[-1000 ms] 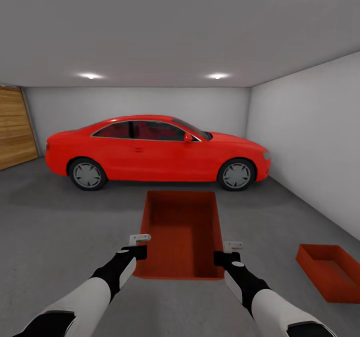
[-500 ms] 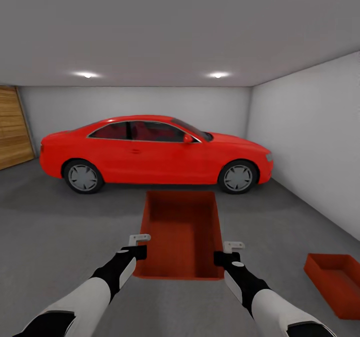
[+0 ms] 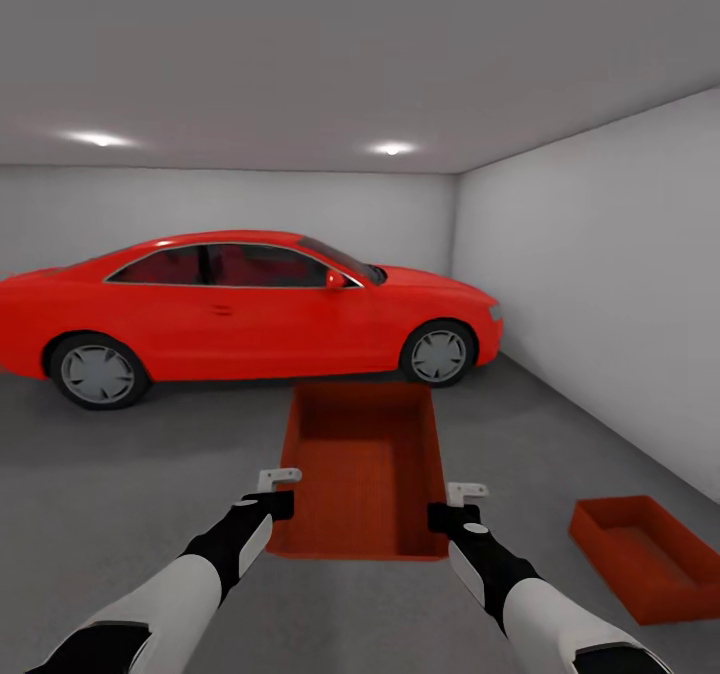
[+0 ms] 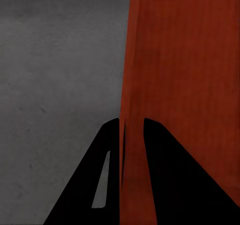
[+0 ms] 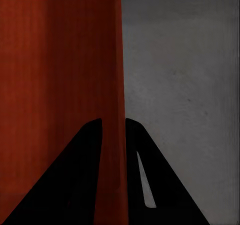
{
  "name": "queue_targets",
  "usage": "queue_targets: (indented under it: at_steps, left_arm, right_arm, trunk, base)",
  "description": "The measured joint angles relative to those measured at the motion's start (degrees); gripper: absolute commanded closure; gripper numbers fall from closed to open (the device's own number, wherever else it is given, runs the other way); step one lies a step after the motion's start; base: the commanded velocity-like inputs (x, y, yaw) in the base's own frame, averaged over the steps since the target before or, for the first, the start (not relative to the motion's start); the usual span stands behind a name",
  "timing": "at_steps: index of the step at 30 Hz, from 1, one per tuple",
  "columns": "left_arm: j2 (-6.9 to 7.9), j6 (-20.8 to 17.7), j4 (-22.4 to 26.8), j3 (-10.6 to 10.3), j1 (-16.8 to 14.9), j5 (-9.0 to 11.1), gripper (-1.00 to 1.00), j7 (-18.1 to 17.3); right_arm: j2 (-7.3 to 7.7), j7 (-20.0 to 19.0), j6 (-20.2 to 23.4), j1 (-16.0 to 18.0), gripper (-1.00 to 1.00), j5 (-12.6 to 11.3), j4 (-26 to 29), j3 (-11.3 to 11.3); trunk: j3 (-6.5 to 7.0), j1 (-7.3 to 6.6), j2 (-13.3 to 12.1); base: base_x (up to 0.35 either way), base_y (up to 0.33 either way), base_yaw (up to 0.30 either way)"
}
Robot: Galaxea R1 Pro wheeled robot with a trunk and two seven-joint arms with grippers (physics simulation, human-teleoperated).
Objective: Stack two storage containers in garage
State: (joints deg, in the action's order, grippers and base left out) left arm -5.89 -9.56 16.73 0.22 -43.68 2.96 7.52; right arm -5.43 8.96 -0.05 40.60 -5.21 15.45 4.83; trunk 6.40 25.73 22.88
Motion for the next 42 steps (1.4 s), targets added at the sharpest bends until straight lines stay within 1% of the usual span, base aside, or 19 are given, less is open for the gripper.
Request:
queue_targets:
  at_steps: [12, 42]
  left_arm:
    - [-0.02, 0.07, -0.07, 0.05, 0.0, -0.02, 1.0, 0.01]
    - [-0.03, 0.16, -0.02, 0.03, 0.0, -0.05, 1.0, 0.01]
  right_arm:
    - [0.02, -0.01, 0.0, 0.0, 1.0, -0.01, 0.0, 0.04]
    - [0.03, -0.02, -0.12, -0.01, 1.0, 0.0, 0.01, 0.02]
  trunk:
    - [0.0, 0.0, 0.0]
    - [0.0, 0.0, 0.0]
  base:
    - [0.322, 0.036, -0.287]
    - [0.322, 0.132, -0.287]
